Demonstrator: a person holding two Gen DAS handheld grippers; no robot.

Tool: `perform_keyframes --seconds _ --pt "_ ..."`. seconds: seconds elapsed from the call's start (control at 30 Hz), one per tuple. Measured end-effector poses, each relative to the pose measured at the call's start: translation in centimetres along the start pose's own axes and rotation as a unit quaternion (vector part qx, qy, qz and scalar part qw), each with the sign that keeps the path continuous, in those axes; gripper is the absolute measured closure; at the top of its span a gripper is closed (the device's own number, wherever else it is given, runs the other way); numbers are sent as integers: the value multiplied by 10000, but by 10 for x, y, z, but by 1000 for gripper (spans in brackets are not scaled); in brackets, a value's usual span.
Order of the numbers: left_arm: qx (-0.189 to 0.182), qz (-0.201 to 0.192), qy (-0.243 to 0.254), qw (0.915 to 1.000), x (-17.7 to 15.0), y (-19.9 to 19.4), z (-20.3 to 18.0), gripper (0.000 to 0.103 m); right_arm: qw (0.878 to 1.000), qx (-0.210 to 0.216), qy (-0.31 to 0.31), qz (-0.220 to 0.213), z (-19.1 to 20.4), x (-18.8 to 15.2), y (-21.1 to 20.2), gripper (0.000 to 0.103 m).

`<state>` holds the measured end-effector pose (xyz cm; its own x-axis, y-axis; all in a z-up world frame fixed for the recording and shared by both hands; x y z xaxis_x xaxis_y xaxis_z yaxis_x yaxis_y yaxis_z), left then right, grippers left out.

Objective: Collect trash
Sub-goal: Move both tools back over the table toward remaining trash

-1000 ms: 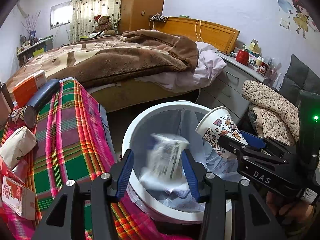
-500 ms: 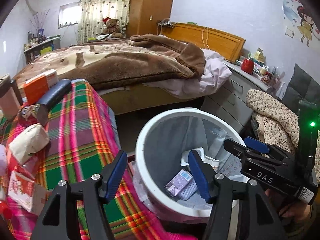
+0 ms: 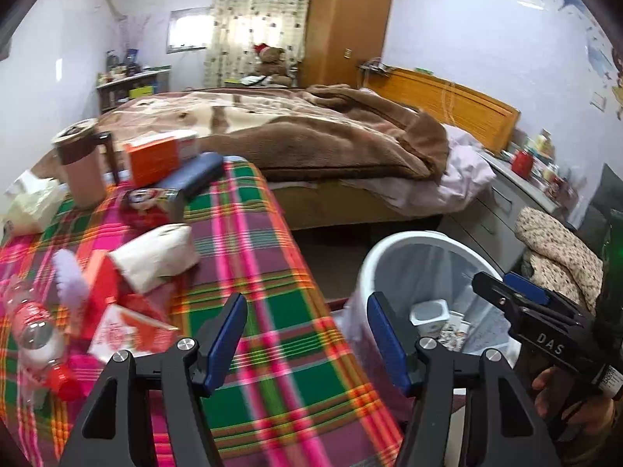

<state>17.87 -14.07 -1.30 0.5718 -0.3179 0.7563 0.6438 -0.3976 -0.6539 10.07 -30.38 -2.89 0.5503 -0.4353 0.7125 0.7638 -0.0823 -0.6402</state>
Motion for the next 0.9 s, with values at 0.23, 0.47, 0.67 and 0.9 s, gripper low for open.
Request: perform_keyframes --seconds 0.23,0.47,0.67,0.9 --pt "410 -87 -406 9983 -8 -20 49 38 9994 312 -155 -10 32 -2 3 33" --pt "891 -99 -893 9920 -24 -38 111 33 9974 632 -328 94 67 -8 9 33" --pt "1137 -112 -1155 9867 -38 -52 151 33 9952 824 -500 191 99 -12 16 33" --pt "1411 -33 -1429 9796 -50 -63 194 30 9920 1049 -630 325 137 -13 27 33"
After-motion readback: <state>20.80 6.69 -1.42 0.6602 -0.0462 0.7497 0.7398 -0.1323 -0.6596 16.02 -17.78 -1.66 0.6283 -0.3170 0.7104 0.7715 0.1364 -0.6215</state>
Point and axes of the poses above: each gripper's, at about its wrist camera, not at the fingertips, and y roughly the way its jaws point, z to its left, x to its top, the point moved 4 cm from there along y, roughly the way its jaws point, and after that the axes turned 9 degrees about y, right-handed, at the moved point
